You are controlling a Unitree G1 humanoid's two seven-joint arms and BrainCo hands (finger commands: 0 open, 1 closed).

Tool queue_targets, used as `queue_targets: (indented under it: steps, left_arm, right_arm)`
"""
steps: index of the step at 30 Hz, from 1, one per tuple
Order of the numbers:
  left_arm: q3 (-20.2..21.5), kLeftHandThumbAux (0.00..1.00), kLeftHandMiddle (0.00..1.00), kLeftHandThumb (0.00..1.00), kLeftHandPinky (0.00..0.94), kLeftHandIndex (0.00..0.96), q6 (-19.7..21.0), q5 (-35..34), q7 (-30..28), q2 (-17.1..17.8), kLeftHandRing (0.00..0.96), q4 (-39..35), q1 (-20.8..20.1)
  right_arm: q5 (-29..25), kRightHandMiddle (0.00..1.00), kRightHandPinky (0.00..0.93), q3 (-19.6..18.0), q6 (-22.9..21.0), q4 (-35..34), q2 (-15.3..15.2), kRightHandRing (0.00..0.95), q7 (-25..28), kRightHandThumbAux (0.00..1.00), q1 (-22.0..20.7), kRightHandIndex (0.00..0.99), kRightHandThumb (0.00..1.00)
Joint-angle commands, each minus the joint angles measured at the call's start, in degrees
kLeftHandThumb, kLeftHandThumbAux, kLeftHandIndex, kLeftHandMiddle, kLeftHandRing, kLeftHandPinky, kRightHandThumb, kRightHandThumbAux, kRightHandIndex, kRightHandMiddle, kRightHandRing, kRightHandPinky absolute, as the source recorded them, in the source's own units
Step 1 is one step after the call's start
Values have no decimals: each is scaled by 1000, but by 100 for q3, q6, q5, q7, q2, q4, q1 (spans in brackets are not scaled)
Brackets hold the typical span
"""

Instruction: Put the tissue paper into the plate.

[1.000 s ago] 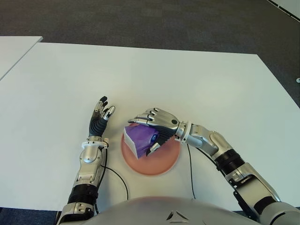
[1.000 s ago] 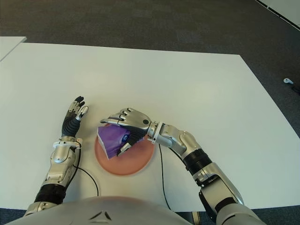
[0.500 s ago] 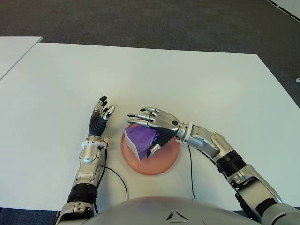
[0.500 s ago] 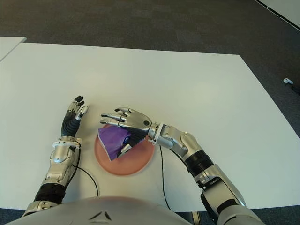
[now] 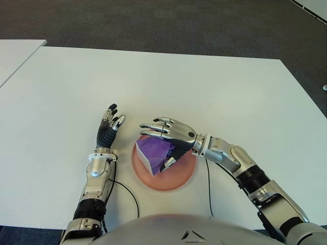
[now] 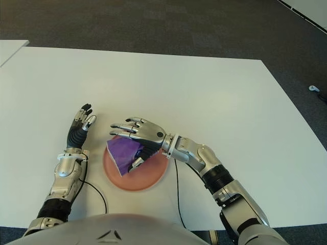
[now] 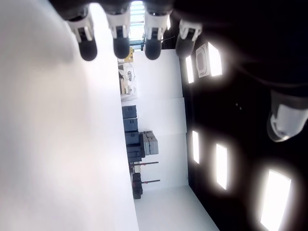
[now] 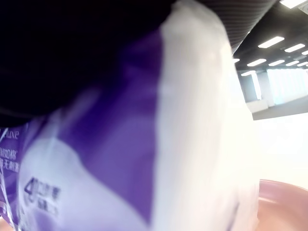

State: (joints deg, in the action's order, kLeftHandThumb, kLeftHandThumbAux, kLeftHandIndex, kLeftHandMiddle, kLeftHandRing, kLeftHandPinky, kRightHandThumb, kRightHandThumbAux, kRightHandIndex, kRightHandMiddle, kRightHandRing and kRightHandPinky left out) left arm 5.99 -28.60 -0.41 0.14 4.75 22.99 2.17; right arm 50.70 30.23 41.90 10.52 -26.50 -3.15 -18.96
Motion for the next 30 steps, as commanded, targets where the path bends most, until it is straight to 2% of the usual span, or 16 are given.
queue_targets:
  steps: [1, 7, 10, 16, 21, 25, 29, 30]
  left_arm:
    - [19, 422, 0, 334, 0, 0, 85, -56, -78, 16, 0, 164, 69]
    - [36, 417, 0, 335, 0, 0, 92, -71, -96, 39, 0, 198, 48]
    - [38, 412, 0, 335, 0, 0, 103, -76, -110, 54, 0, 203, 43]
    - [34, 403, 0, 340, 0, 0, 114, -55, -91, 68, 0, 196, 40]
    - [44, 394, 0, 353, 0, 0, 150, -59, -68, 65, 0, 191, 27]
    - [50, 387, 0, 361, 0, 0, 242, -42, -27, 55, 0, 151, 20]
    - [41, 386, 0, 363, 0, 0, 311, -29, 10, 17, 0, 52, 28]
    - [40, 387, 0, 363, 0, 0, 321, -25, 15, 11, 0, 32, 32]
  right_arm:
    - [124, 0, 0, 50, -21, 14, -144, 0, 98, 263, 63, 0, 60]
    - [-39, 0, 0, -15, 76, -27, -204, 0, 137, 244, -6, 0, 69]
    - [-337, 0, 0, -169, 122, -272, -289, 0, 283, 235, -39, 0, 83]
    - [-681, 0, 0, -397, 178, -460, -265, 0, 313, 233, -27, 0, 99]
    - [-1388, 0, 0, -706, 123, -794, -309, 0, 615, 237, -52, 0, 106]
    - [-1941, 0, 0, -880, -81, -870, -162, 0, 826, 239, -40, 0, 99]
    - [-3211, 0, 0, -1147, -690, -701, -9, 0, 1493, 233, -408, 0, 96]
    - [-3392, 0, 0, -1207, -773, -655, -2, 0, 1611, 230, -508, 0, 94]
